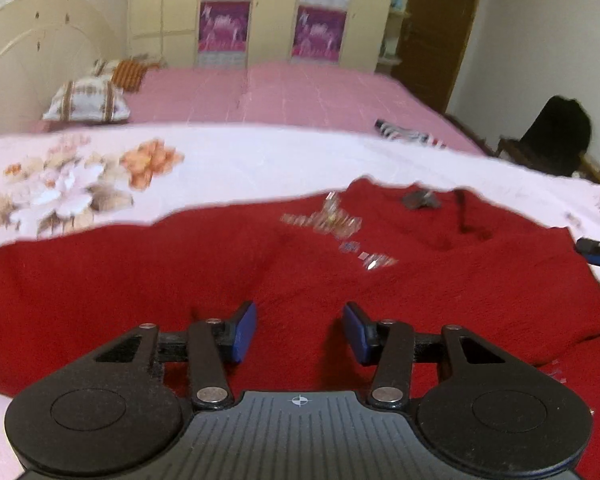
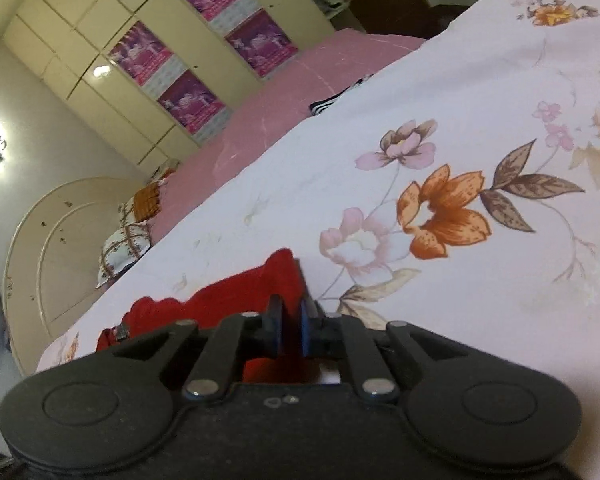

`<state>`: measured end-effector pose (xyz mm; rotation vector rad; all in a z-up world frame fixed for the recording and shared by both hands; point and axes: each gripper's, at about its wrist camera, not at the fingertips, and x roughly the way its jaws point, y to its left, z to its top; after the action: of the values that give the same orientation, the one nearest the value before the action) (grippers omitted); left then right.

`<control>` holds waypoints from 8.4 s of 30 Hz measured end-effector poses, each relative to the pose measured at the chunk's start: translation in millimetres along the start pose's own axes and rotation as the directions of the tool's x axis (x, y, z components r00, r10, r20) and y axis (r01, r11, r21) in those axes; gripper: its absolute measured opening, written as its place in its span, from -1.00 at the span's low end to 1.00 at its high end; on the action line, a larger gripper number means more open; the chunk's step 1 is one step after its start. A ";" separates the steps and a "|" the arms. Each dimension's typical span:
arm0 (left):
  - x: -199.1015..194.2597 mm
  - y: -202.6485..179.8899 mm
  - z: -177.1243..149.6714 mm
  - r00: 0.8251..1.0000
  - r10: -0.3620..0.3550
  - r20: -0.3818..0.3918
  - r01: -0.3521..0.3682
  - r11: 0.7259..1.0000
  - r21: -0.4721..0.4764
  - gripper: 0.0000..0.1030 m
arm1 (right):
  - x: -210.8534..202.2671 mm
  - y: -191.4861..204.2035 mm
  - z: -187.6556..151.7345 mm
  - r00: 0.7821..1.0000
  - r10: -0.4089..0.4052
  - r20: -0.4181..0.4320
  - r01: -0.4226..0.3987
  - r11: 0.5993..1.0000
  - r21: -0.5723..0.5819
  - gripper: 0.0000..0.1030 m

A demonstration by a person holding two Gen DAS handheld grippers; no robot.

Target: Fold small clothes

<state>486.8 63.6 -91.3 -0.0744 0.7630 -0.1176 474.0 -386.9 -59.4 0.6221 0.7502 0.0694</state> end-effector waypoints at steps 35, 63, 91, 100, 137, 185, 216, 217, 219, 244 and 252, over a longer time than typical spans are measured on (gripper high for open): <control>-112.8 360.1 -116.3 0.940 0.314 0.132 -0.043 0.494 -0.869 0.39 | -134.1 29.6 -96.2 0.989 -0.143 0.036 0.147 0.971 -0.190 -0.19; -16.1 -25.5 2.5 0.967 0.050 0.251 -0.057 0.998 0.022 -0.92 | -125.1 22.9 -104.0 0.984 -0.167 0.057 0.174 0.973 -0.154 -0.18; -83.2 39.7 -59.8 0.973 0.209 0.098 -0.211 0.977 0.012 0.19 | -30.7 73.5 -99.4 0.949 0.281 -0.140 -0.246 0.943 0.223 -0.12; -60.6 54.3 -61.1 0.968 0.237 0.081 -0.238 0.971 0.009 0.19 | -23.3 97.2 -90.1 0.985 0.152 -0.085 -0.146 0.987 0.074 -0.89; -77.1 59.3 -45.2 0.980 0.088 0.181 -0.070 0.992 -0.106 -0.07 | -63.2 55.1 -72.3 0.999 0.028 -0.026 -0.030 0.995 -0.090 -0.80; 44.1 27.7 28.3 0.980 0.168 0.106 -0.173 0.984 0.048 0.05 | -8.4 99.1 -63.0 0.983 -0.177 0.055 0.180 0.838 -0.515 -0.55; 17.1 -90.9 -23.5 0.989 0.071 0.133 -0.100 0.969 0.226 0.42 | -14.5 171.5 -131.5 1.000 -0.016 -0.009 0.009 0.833 -0.554 -0.32; 13.4 -81.7 -27.5 0.988 0.085 0.128 -0.111 0.972 0.209 0.42 | -12.5 173.9 -137.8 0.999 -0.033 -0.023 0.013 0.813 -0.582 -0.31; 1.0 -56.5 -33.8 0.986 0.116 0.122 -0.135 0.978 0.161 0.42 | -12.2 170.1 -144.6 0.997 -0.076 -0.033 0.037 0.763 -0.645 -0.32; -152.9 46.9 -139.3 0.996 0.074 -0.050 -0.077 0.994 -0.071 0.55 | -179.6 59.3 -143.5 0.993 -0.114 -0.035 0.091 0.915 -0.392 -0.23; -195.9 74.0 -191.2 0.983 -0.166 -0.083 0.133 0.942 -0.308 -0.04 | -255.4 9.9 -199.3 0.980 -0.052 -0.191 0.015 0.982 -0.188 -0.19</control>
<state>219.7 158.3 -103.0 -0.4210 0.8792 -0.1498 156.3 -348.4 -8.4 0.4275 0.9326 0.1694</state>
